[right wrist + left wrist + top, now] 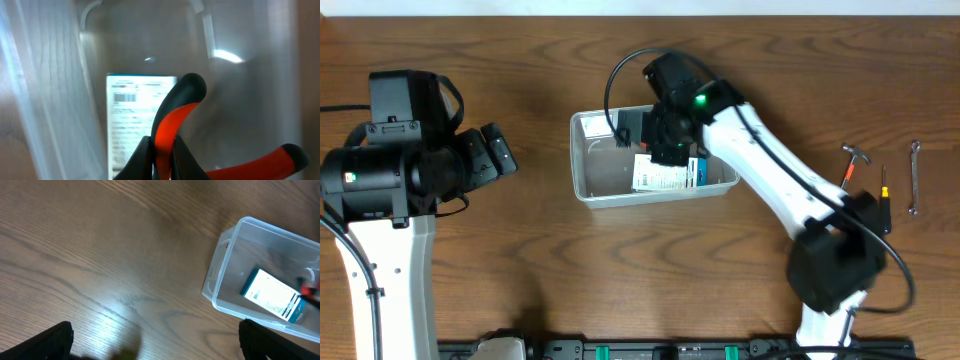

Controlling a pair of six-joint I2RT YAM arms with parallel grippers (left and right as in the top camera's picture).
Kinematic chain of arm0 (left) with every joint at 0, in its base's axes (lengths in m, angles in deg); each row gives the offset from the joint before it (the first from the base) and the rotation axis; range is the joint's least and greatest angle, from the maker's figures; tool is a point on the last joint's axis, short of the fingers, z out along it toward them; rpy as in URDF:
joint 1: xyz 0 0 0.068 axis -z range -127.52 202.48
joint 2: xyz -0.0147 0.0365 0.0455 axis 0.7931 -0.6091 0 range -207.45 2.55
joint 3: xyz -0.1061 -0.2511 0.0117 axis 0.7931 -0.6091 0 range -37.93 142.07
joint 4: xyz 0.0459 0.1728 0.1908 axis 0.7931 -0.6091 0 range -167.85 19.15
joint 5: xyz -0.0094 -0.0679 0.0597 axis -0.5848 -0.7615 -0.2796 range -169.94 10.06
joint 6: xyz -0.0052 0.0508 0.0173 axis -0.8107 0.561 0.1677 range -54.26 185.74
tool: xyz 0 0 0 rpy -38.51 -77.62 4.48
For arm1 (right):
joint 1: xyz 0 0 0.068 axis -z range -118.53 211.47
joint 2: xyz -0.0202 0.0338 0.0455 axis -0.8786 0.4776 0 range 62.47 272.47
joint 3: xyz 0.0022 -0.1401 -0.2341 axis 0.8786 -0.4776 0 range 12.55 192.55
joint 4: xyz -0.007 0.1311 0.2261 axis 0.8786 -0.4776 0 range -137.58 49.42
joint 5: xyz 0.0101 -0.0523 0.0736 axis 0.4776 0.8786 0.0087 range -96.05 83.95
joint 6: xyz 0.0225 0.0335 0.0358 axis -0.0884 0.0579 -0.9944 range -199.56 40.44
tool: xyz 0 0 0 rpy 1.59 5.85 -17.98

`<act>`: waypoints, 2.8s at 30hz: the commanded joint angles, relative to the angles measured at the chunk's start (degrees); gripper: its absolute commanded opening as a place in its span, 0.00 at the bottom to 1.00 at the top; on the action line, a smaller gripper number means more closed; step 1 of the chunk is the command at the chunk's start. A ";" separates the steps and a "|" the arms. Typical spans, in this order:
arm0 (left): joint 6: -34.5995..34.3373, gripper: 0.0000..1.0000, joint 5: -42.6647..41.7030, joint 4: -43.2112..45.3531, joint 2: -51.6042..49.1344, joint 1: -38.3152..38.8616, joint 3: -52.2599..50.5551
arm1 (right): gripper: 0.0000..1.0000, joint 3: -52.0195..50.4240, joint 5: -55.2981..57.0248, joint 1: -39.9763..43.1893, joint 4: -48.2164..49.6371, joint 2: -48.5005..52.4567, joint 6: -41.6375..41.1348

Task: Pack container
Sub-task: 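Carry the pliers with the right gripper and release into container, then move the right gripper to the red-handled hammer and grasp it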

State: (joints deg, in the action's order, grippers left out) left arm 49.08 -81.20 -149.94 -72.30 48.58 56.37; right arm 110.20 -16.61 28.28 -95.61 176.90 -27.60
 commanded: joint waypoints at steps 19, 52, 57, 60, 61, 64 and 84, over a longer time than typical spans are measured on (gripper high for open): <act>1.62 0.98 0.68 -0.13 -0.11 0.11 -0.33 | 0.83 5.60 -3.85 1.16 -4.28 1.53 -13.00; 1.57 0.98 0.66 0.26 -0.11 0.11 -0.33 | 0.99 -15.28 14.12 51.17 2.05 -8.22 -64.28; 1.57 0.98 0.66 0.28 -0.11 0.11 -0.33 | 0.98 -16.06 12.44 52.52 3.06 -6.32 -63.39; 1.57 0.98 0.66 0.31 -0.11 0.11 -0.33 | 0.98 -16.06 12.41 52.26 3.21 -3.74 -63.45; 1.57 0.98 0.66 0.31 -0.11 0.11 -0.33 | 0.98 -16.06 12.44 52.15 3.26 -3.21 -63.45; 1.57 0.98 0.66 0.28 -0.11 0.11 -0.33 | 0.99 -16.06 12.44 51.87 3.89 -0.79 -63.45; 1.57 0.98 0.66 0.83 -0.11 0.11 -0.33 | 0.99 -16.06 10.36 51.95 9.88 7.06 -61.09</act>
State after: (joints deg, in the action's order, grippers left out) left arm 49.69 -81.20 -149.18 -72.30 48.58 56.37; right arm 94.18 -5.23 80.46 -86.08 181.84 -89.43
